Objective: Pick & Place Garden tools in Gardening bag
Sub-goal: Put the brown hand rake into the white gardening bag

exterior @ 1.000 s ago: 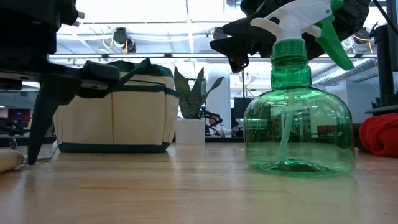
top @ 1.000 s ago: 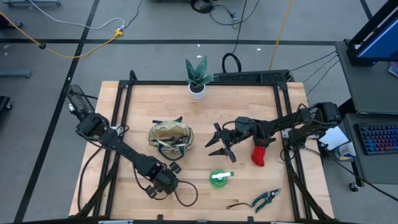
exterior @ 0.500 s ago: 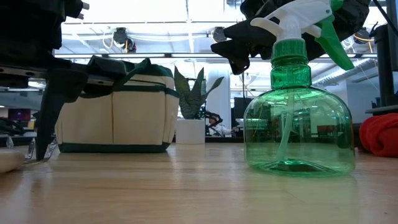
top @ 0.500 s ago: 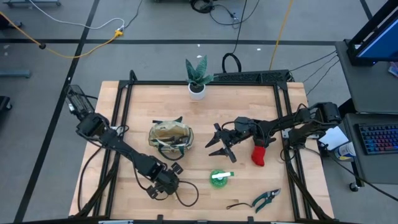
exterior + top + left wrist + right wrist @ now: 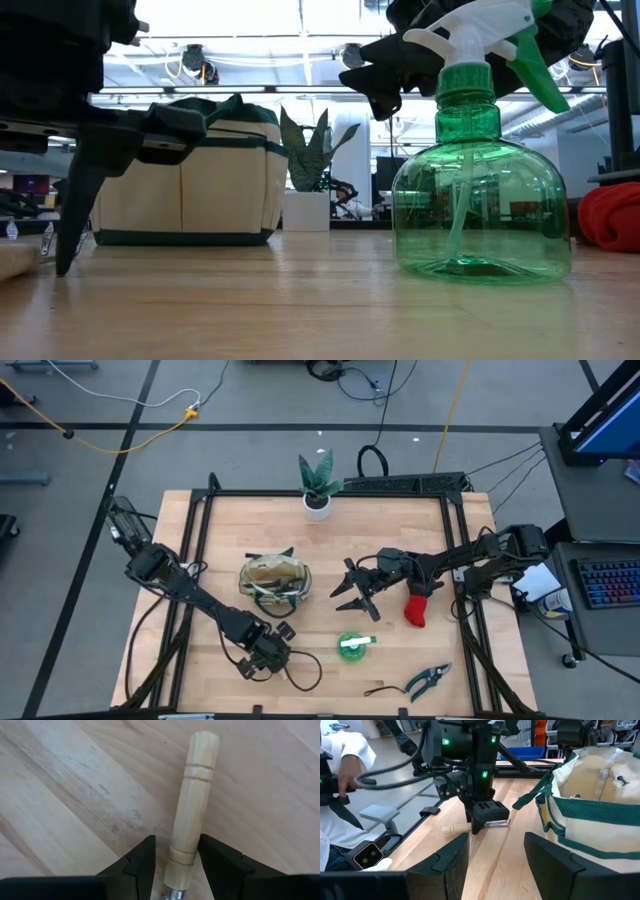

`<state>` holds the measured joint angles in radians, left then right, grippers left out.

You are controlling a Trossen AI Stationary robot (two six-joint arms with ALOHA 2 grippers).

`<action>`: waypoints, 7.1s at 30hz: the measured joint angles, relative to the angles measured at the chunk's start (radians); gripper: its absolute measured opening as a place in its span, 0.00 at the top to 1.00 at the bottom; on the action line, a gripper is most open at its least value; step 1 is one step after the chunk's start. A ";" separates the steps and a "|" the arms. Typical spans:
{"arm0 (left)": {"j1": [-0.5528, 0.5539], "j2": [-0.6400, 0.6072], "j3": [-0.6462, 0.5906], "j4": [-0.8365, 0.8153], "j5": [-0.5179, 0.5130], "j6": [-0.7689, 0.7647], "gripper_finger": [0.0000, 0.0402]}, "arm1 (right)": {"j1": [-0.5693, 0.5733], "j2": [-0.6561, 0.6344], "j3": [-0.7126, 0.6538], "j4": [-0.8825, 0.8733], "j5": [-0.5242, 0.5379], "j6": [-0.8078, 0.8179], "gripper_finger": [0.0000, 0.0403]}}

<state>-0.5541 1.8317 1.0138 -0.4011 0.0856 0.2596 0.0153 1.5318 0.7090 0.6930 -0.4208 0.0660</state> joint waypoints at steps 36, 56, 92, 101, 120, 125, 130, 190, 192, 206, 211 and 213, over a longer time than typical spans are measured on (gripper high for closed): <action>0.033 -0.180 -0.008 -0.022 -0.171 -0.108 0.83 | 0.000 0.000 0.000 -0.025 0.000 0.000 0.54; 0.097 -0.456 -0.006 -0.034 -0.263 -0.085 0.82 | 0.000 0.000 0.000 -0.032 0.000 0.000 0.54; 0.293 -0.486 -0.004 -0.038 -0.324 0.047 0.82 | 0.000 0.000 0.000 -0.041 0.000 0.000 0.54; 0.342 -0.486 -0.004 -0.057 -0.324 0.049 0.83 | 0.000 0.000 0.000 -0.041 0.000 0.000 0.54; 0.392 -0.477 -0.005 -0.303 -0.375 -0.119 0.83 | 0.000 0.000 0.000 -0.040 0.000 0.000 0.54; 0.413 -0.477 -0.005 -0.333 -0.347 -0.165 0.81 | 0.000 0.000 0.000 -0.040 0.000 0.000 0.54; 0.438 -0.477 -0.005 -0.337 -0.284 -0.168 0.82 | 0.000 0.000 0.000 -0.040 0.000 0.000 0.54; 0.489 -0.477 -0.293 -0.104 -0.163 -0.237 0.80 | 0.000 0.000 0.000 -0.040 0.001 0.000 0.54; 0.488 -0.477 -0.293 -0.104 -0.163 -0.237 0.79 | 0.000 0.000 0.000 -0.040 0.001 0.000 0.54; 0.488 -0.477 -0.294 -0.092 -0.166 -0.233 0.57 | 0.000 0.000 0.000 -0.040 0.001 0.000 0.54; 0.482 -0.477 -0.293 -0.070 -0.166 -0.232 0.57 | 0.000 0.000 0.000 -0.040 0.000 0.000 0.54; 0.478 -0.477 -0.288 -0.070 -0.166 -0.231 0.58 | 0.000 0.000 0.000 -0.040 0.001 0.000 0.54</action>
<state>-0.0761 1.3550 0.7259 -0.4713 -0.0803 0.0284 0.0151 1.5314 0.7086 0.6533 -0.4202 0.0658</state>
